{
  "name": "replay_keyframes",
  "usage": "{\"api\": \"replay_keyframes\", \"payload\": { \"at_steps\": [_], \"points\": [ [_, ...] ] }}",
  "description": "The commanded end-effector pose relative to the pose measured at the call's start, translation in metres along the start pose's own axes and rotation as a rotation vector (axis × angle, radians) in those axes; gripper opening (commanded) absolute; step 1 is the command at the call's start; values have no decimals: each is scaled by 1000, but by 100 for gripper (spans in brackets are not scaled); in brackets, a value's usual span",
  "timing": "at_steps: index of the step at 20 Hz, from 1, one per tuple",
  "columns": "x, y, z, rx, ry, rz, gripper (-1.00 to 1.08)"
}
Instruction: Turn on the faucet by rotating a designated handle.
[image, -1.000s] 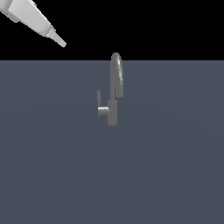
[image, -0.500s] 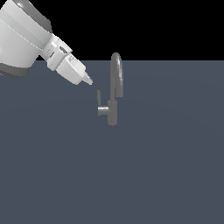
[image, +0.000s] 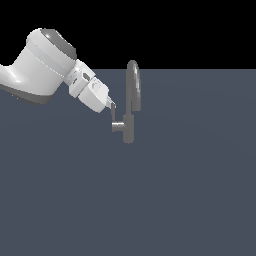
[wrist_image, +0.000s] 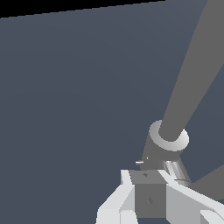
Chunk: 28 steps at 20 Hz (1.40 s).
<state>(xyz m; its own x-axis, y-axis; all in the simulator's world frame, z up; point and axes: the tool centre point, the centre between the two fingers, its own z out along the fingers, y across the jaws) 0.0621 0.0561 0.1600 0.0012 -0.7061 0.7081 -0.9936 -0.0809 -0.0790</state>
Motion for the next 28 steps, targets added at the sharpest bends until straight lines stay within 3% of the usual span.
{"api": "replay_keyframes", "payload": {
  "at_steps": [1, 19, 21, 28],
  "points": [
    [-1, 0, 1, 0, -1, 1, -100],
    [11, 47, -8, -1, -1, 1, -100],
    [6, 41, -9, 8, -3, -4, -100],
    [3, 64, -2, 5, -2, -2, -100]
  ]
}}
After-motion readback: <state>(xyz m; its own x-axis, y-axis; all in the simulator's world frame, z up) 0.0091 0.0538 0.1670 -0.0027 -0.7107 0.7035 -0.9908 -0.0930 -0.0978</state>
